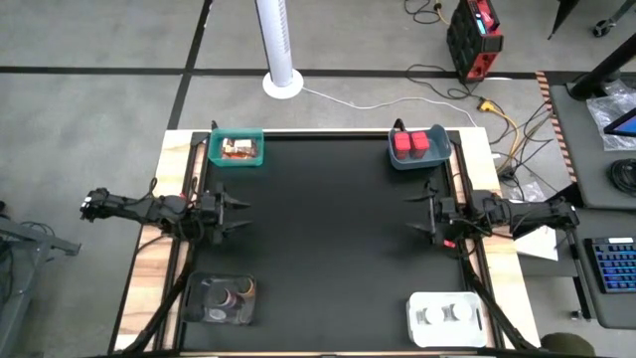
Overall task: Sort spices by type
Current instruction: Return to Home Position
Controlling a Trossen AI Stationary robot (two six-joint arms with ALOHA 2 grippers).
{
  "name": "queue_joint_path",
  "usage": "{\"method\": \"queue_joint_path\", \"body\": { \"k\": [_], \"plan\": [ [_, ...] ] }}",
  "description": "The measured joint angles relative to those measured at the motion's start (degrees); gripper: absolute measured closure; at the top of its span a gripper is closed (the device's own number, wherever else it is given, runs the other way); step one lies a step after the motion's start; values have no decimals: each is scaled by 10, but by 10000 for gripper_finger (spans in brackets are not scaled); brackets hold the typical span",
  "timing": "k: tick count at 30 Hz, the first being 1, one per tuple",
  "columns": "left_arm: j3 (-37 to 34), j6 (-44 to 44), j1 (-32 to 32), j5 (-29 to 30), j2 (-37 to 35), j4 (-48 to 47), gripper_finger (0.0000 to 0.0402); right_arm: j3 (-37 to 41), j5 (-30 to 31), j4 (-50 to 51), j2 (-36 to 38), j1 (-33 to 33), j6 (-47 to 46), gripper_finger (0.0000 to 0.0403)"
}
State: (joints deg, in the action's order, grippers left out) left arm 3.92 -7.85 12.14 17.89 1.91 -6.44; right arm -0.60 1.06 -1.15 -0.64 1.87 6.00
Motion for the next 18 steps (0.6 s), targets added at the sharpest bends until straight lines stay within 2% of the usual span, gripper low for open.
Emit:
{"method": "queue_joint_path", "body": {
  "k": [18],
  "plan": [
    [0, 0, 0, 0, 0, 0, 168, 0, 0, 0, 0, 0, 0, 68]
  ]
}}
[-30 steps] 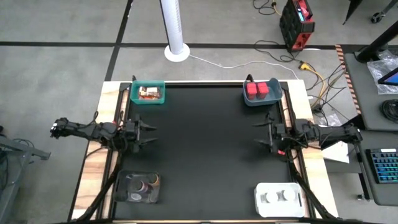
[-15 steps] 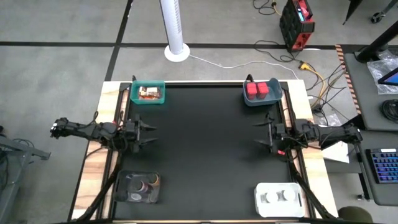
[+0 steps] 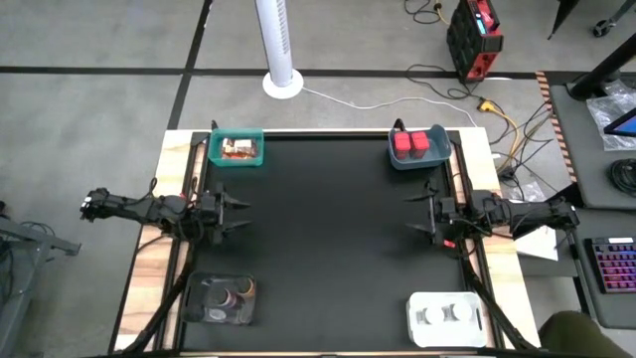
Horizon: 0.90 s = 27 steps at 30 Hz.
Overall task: Sort spices by type
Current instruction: Return to Home Position
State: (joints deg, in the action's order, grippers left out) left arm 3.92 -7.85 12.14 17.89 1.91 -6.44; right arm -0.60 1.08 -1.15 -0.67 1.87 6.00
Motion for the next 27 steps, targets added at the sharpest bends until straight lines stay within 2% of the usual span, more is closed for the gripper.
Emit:
{"method": "queue_joint_path", "body": {
  "k": [8, 19, 27],
  "plan": [
    [0, 0, 0, 0, 0, 0, 168, 0, 0, 0, 0, 0, 0, 77],
    [0, 0, 0, 0, 0, 0, 168, 0, 0, 0, 0, 0, 0, 61],
    [0, 0, 0, 0, 0, 0, 168, 0, 0, 0, 0, 0, 0, 67]
  ]
}}
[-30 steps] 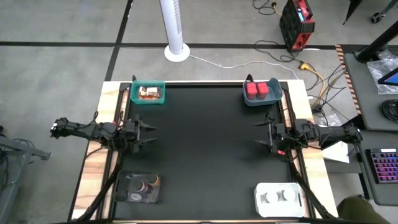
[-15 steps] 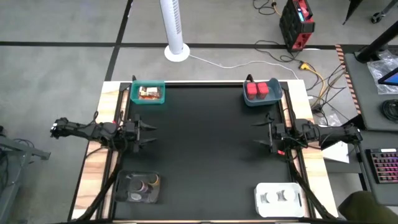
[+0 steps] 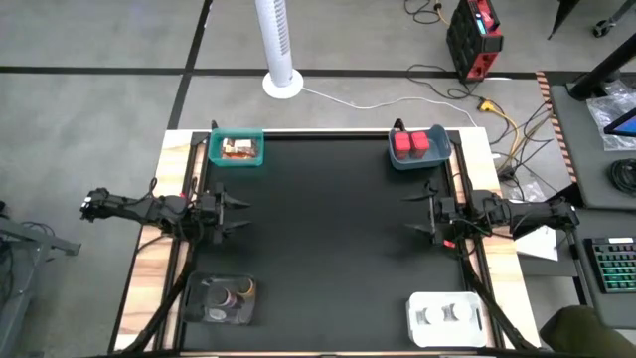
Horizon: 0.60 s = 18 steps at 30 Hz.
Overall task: Sort spices by type
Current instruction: Return to Home Position
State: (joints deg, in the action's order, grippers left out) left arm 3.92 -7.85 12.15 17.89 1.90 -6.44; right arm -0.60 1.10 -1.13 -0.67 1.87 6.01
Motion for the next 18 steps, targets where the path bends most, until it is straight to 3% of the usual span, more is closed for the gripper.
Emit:
{"method": "queue_joint_path", "body": {
  "k": [9, 18],
  "plan": [
    [0, 0, 0, 0, 0, 0, 168, 0, 0, 0, 0, 0, 0, 76],
    [0, 0, 0, 0, 0, 0, 168, 0, 0, 0, 0, 0, 0, 61]
  ]
}}
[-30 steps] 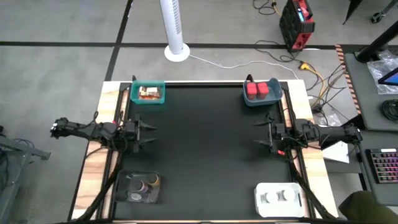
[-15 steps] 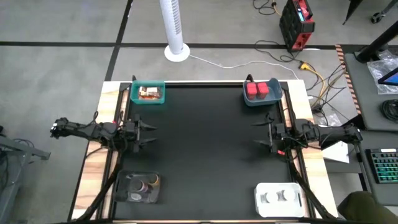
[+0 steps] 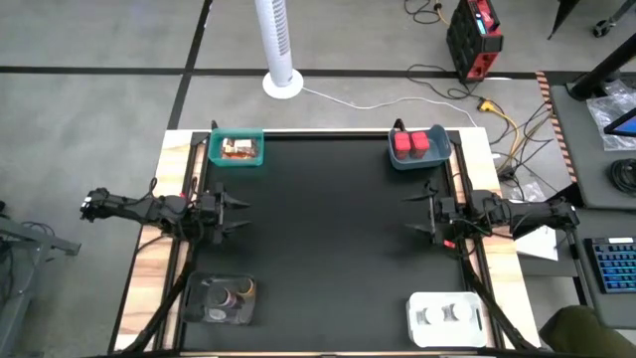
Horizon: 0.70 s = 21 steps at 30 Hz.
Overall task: Sort spices by type
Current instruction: Return to Home Position
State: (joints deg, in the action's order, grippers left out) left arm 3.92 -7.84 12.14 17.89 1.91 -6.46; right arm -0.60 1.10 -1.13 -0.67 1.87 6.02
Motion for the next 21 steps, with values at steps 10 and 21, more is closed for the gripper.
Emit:
{"method": "queue_joint_path", "body": {
  "k": [10, 21],
  "plan": [
    [0, 0, 0, 0, 0, 0, 168, 0, 0, 0, 0, 0, 0, 65],
    [0, 0, 0, 0, 0, 0, 168, 0, 0, 0, 0, 0, 0, 76]
  ]
}}
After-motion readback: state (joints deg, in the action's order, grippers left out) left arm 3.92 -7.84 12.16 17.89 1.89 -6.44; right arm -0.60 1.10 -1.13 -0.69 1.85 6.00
